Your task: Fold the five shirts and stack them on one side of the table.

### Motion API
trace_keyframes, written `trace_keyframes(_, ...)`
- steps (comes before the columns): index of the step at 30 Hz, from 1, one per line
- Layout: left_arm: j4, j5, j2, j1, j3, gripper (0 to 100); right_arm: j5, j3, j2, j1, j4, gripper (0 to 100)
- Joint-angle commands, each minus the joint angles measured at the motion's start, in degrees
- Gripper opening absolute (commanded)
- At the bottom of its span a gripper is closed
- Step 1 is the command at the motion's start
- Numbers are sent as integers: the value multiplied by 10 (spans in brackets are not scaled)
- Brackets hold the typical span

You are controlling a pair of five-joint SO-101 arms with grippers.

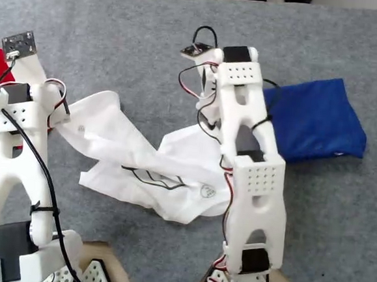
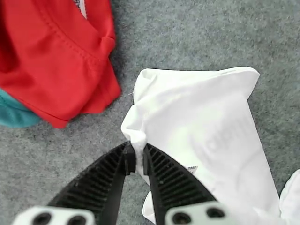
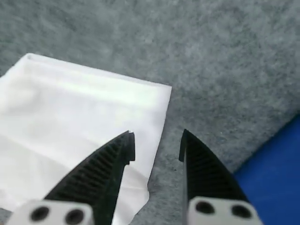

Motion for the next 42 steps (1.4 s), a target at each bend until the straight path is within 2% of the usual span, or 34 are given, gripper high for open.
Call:
trace_keyframes(1, -1, 5, -24, 7, -3, 28, -5, -22, -23, -10, 5, 163)
trace_keyframes(13, -1, 5, -24, 1, -2, 28, -62, -113, 72, -18, 0, 163)
trace_keyframes(25, 0, 5, -24, 0, -2, 28, -62, -129, 134, -16, 2, 157)
trace_keyframes(30, -1, 5, -24, 0, -2, 28, -62, -131, 160, -15, 0, 29)
trace_keyframes(36, -2, 5, -24, 1, -3, 28, -61, -131, 160, -15, 0, 25)
trace_keyframes(42, -11, 5, -24, 1, -15, 28, -67, -224, 146, -2, 7, 14)
